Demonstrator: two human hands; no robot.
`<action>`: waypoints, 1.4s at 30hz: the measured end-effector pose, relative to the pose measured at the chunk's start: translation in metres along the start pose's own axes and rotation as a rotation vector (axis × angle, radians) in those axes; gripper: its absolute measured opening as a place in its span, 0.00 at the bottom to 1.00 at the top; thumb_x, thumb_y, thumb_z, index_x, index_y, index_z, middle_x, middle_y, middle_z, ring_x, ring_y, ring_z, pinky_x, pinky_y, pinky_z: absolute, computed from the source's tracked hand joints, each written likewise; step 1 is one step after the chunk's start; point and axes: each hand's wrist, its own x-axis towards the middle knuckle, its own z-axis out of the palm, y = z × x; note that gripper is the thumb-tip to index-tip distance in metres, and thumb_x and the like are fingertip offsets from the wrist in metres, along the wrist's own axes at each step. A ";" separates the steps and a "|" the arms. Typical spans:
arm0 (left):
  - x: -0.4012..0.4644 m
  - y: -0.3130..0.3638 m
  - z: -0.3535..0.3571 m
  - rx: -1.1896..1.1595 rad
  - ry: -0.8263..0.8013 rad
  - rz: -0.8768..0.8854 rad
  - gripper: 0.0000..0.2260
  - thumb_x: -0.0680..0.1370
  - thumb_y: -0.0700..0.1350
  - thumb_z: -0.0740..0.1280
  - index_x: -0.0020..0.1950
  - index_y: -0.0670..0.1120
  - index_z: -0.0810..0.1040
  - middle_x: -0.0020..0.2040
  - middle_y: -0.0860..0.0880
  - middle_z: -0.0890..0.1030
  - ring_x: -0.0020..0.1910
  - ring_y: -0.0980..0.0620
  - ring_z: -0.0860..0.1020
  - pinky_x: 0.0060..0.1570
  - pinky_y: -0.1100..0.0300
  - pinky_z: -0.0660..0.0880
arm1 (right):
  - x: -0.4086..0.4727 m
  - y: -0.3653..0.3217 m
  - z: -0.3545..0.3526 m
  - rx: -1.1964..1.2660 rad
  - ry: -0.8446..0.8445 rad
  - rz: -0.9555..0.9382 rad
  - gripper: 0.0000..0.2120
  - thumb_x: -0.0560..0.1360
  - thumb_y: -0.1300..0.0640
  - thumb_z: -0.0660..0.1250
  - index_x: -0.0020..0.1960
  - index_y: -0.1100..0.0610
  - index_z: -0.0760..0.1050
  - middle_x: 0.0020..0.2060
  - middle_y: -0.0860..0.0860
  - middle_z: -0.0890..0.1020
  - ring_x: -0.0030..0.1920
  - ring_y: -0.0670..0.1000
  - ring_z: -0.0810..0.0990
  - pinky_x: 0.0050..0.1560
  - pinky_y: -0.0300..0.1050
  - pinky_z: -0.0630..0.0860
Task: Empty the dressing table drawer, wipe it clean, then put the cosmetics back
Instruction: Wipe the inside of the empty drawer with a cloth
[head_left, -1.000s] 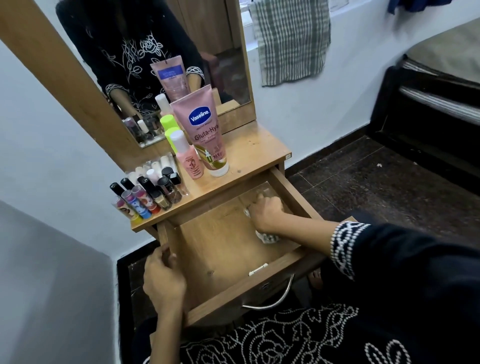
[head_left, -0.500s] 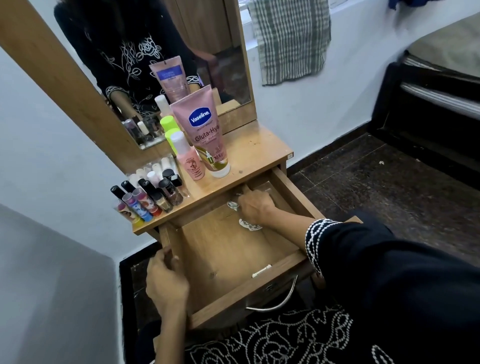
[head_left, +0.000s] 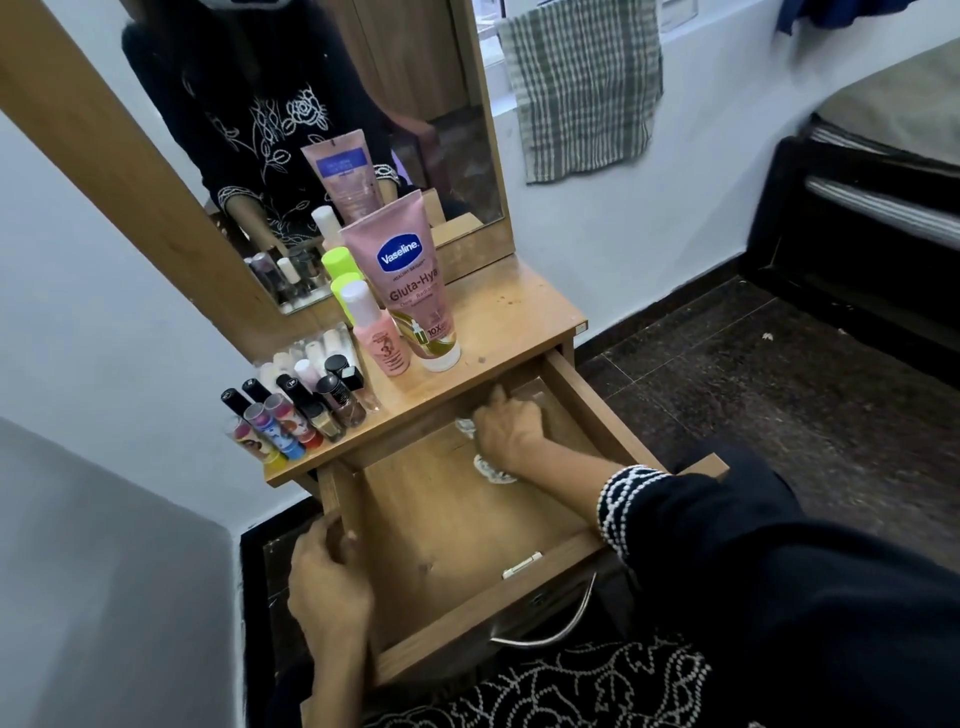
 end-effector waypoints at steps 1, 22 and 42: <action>-0.001 0.000 0.000 0.000 0.004 0.006 0.14 0.79 0.40 0.61 0.65 0.44 0.74 0.63 0.43 0.76 0.62 0.40 0.74 0.59 0.45 0.70 | 0.000 0.009 0.000 -0.039 0.002 0.016 0.15 0.80 0.52 0.56 0.62 0.57 0.73 0.71 0.59 0.65 0.31 0.45 0.73 0.27 0.40 0.64; 0.002 -0.004 0.003 -0.020 0.032 0.054 0.13 0.79 0.39 0.62 0.62 0.43 0.76 0.60 0.43 0.78 0.59 0.41 0.76 0.54 0.46 0.71 | -0.031 0.053 -0.031 0.006 -0.123 -0.471 0.08 0.74 0.53 0.68 0.51 0.50 0.81 0.51 0.49 0.82 0.51 0.52 0.81 0.42 0.43 0.73; 0.002 -0.010 0.005 -0.061 0.034 0.070 0.12 0.78 0.38 0.62 0.62 0.43 0.76 0.58 0.42 0.78 0.59 0.41 0.76 0.57 0.44 0.71 | -0.001 0.047 -0.032 -0.576 -0.289 -0.802 0.14 0.75 0.58 0.67 0.59 0.62 0.76 0.60 0.57 0.77 0.61 0.57 0.76 0.54 0.52 0.79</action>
